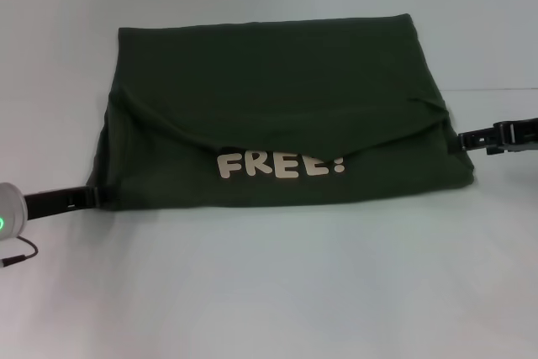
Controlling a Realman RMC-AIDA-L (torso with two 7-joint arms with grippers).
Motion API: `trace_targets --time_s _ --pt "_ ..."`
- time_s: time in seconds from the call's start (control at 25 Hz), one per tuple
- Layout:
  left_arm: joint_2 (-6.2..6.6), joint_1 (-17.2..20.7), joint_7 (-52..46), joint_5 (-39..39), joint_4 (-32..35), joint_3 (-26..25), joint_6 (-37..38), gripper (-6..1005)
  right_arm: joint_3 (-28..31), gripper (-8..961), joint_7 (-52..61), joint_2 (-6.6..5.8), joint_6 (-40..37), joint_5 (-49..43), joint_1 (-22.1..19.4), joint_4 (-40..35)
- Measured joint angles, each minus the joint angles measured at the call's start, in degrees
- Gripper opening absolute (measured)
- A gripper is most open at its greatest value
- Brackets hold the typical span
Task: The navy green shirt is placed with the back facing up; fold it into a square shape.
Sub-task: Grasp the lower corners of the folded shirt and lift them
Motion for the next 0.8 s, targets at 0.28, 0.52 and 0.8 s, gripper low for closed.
trace_targets --time_s 0.28,0.52,0.8 --pt "0.0 0.1 0.0 -0.1 0.0 -0.1 0.3 45 -1.0 921 0.1 1.68 4.7 -2.9 0.8 0.6" --pt "0.0 0.0 0.0 -0.1 0.0 -0.1 0.5 45 -3.3 917 -0.5 3.79 10.0 -3.0 0.5 1.2" --pt "0.0 0.1 0.0 -0.1 0.0 -0.1 0.5 45 -4.8 913 -2.4 5.56 16.3 -2.9 0.9 4.5"
